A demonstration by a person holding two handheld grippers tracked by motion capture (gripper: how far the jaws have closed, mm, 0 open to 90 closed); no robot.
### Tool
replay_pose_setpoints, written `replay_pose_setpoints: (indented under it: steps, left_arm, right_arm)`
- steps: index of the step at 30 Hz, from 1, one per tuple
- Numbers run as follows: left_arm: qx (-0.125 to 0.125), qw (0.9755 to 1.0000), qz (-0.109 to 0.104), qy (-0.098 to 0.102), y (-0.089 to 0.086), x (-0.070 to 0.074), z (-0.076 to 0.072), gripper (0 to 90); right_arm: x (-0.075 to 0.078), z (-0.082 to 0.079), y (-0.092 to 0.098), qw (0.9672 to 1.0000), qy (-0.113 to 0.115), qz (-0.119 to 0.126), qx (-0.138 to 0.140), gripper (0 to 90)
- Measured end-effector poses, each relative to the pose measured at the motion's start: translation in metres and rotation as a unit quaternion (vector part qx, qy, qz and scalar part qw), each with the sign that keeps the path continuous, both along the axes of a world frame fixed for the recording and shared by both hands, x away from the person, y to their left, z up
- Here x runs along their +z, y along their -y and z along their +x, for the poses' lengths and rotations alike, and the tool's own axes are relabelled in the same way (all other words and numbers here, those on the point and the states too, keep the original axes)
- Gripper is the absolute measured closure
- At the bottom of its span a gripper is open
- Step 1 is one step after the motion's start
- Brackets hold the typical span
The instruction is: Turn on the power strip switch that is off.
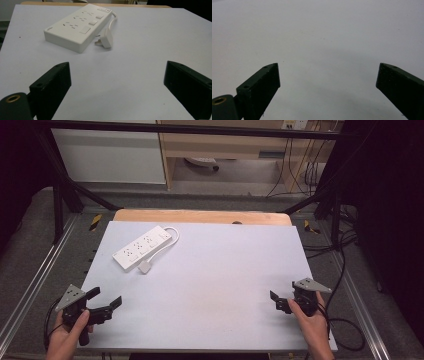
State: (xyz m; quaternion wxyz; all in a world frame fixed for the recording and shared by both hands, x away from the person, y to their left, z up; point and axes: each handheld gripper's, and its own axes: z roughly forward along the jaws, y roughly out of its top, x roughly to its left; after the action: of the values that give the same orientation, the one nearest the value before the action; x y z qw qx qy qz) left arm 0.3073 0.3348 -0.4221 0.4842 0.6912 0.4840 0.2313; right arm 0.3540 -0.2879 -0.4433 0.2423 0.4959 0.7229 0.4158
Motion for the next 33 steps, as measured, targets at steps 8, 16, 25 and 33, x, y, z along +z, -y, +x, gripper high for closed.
replay_pose_setpoints:
  steps: [8,16,25,33]
  left_arm:
    - [-0.01,0.9999,-0.001,0.002,0.001,0.001,0.0,7.4]
    - [-0.013,0.9999,-0.001,0.008,0.001,0.004,0.0,6.7]
    - [-0.016,0.9998,-0.009,0.012,0.008,0.016,0.0,6.5]
    - [-0.019,0.9995,-0.006,0.024,0.012,0.03,0.007,6.6]
  right_arm:
    - [-0.001,0.001,-0.005,0.9999,-0.003,-0.005,0.015,5.8]
    - [0.001,-0.002,-0.011,0.9995,0.0,-0.002,0.03,5.3]
    - [0.003,-0.005,-0.014,0.9994,0.002,0.0,0.035,3.4]
    - [0.003,-0.005,-0.014,0.9989,-0.001,0.008,0.046,2.6]
